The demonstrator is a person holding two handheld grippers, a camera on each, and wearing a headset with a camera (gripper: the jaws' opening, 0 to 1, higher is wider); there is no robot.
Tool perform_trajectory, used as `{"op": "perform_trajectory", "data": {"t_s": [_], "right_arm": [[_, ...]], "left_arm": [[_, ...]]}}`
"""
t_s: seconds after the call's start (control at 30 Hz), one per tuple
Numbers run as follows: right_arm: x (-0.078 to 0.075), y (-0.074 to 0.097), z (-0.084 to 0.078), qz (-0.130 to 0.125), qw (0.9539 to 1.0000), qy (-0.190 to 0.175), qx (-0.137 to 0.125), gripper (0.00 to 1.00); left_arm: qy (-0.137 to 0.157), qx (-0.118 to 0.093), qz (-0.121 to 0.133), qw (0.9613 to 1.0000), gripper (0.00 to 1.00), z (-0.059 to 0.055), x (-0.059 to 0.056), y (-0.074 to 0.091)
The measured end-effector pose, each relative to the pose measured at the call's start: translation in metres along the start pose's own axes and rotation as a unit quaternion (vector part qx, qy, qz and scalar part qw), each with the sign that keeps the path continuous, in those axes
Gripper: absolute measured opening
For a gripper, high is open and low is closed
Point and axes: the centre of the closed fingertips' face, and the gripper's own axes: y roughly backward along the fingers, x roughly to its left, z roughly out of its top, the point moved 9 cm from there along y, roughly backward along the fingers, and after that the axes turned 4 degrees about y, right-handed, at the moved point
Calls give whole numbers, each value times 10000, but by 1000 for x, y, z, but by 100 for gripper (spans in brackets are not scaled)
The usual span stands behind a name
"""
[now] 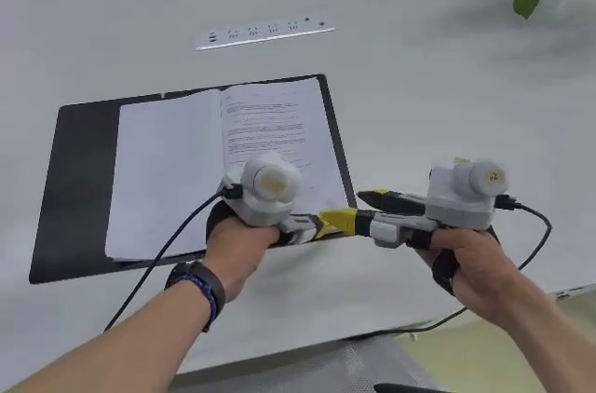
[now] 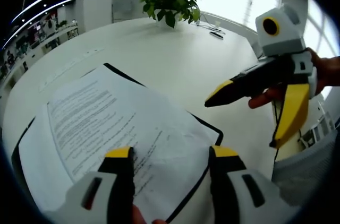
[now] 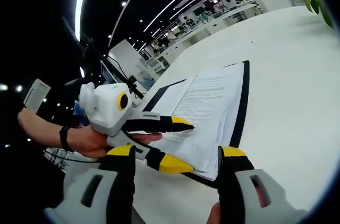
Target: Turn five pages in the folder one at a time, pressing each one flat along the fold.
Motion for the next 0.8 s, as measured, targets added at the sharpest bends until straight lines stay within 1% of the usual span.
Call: {"op": "perform_trajectory", "data": {"t_s": [0.27, 0.37, 0.5, 0.63, 0.8], "right_arm": [[-8, -12, -4, 130, 9998, -146, 74, 61], [-11, -12, -5, 94, 9997, -219, 80, 61], [-5, -12, -5, 143, 9993, -355, 34, 60], [2, -11, -5, 164, 9993, -323, 77, 60], [6, -9, -3, 173, 9993, -344, 14, 60]], "left_arm": [[-51, 27, -61, 10000, 59, 0, 0, 0], [-62, 33, -52, 10000, 58, 0, 1, -1], [-56, 30, -57, 10000, 58, 0, 0, 0], [-33, 21, -65, 10000, 58, 0, 0, -1], [-2, 8, -62, 10000, 58, 0, 0, -1]]}}
